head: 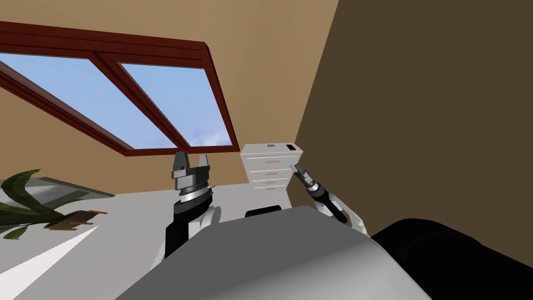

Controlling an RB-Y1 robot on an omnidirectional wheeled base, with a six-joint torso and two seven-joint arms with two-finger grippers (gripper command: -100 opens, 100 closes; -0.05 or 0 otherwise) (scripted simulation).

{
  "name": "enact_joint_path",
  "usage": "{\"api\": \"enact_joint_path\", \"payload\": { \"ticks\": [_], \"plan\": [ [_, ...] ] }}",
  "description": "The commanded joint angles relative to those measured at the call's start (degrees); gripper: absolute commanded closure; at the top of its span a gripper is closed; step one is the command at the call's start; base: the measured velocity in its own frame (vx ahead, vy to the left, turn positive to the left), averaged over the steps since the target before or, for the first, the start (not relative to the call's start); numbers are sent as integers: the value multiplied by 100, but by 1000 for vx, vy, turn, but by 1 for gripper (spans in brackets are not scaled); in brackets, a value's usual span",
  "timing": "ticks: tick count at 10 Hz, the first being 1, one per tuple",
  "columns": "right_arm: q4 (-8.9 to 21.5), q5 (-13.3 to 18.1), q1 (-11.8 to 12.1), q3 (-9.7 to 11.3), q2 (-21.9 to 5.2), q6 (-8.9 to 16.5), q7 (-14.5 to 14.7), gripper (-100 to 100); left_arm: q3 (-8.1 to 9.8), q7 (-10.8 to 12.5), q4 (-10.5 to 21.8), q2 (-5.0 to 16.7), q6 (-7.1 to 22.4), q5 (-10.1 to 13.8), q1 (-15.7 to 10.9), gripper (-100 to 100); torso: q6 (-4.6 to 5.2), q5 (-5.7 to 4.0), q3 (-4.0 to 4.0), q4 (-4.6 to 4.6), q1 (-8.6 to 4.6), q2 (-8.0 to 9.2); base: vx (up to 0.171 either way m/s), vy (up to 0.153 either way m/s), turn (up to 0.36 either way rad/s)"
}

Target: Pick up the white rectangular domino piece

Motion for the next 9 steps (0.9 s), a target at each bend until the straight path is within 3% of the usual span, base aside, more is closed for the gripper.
{"api": "enact_joint_path", "payload": {
  "ticks": [1,4,5,6,8,9],
  "plan": [
    [69,76,25,-4,-283,-79,-37,-100,0,0,0,0,0,0,0,0,0,0,0,0,0,0,-35,32,-23],
    [514,353,27,-30,-816,-389,-153,-100,0,0,0,0,0,0,0,0,-1,0,0,0,-1,-1,-43,33,-20],
    [514,353,27,-30,-1006,-389,-153,-100,0,0,0,0,0,0,0,0,-1,0,-2,0,1,-3,-34,30,-10],
    [749,489,15,-36,-1194,-538,-201,-100,0,0,0,0,0,0,0,0,-1,1,-2,0,0,-4,-51,32,8],
    [749,489,15,-36,-1450,-538,-201,-100,0,0,0,0,0,0,0,0,-2,1,0,1,0,-2,-31,22,-1],
    [991,621,-4,-37,-1666,-682,-240,-100,0,0,0,0,0,0,0,0,-1,0,-4,-1,-4,-8,-43,22,28]
  ]
}}
